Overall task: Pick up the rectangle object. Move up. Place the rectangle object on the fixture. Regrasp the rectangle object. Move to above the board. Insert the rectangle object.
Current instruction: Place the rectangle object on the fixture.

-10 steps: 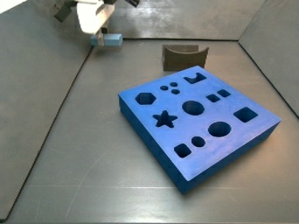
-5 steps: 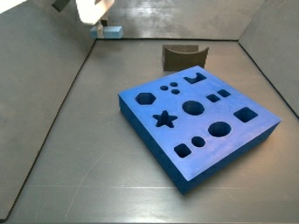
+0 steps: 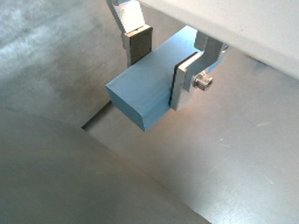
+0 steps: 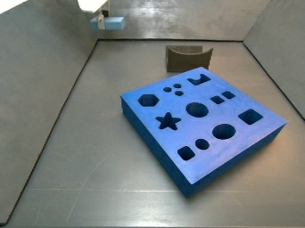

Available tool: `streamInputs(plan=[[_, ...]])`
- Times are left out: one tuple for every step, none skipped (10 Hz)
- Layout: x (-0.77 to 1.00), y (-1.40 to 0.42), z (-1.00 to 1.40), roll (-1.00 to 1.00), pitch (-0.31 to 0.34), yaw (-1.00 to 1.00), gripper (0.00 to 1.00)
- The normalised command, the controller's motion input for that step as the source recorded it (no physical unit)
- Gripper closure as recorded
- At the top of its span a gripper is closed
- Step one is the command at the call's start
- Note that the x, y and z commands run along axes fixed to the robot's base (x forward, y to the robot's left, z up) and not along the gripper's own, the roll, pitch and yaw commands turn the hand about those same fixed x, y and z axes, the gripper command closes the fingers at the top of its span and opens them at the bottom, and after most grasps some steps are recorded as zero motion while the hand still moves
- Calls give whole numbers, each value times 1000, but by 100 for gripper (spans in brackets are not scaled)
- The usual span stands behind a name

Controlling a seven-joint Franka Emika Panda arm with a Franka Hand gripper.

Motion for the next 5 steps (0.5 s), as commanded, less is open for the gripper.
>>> streamInputs(plan=[[-50,-6,1000,186,105,3,100],[-52,-6,1000,194,103,10,100],[-54,-7,1000,188,100,12,100],[-57,-3,1000,171,94,8,100],[-58,-3,1000,153,91,11,100]])
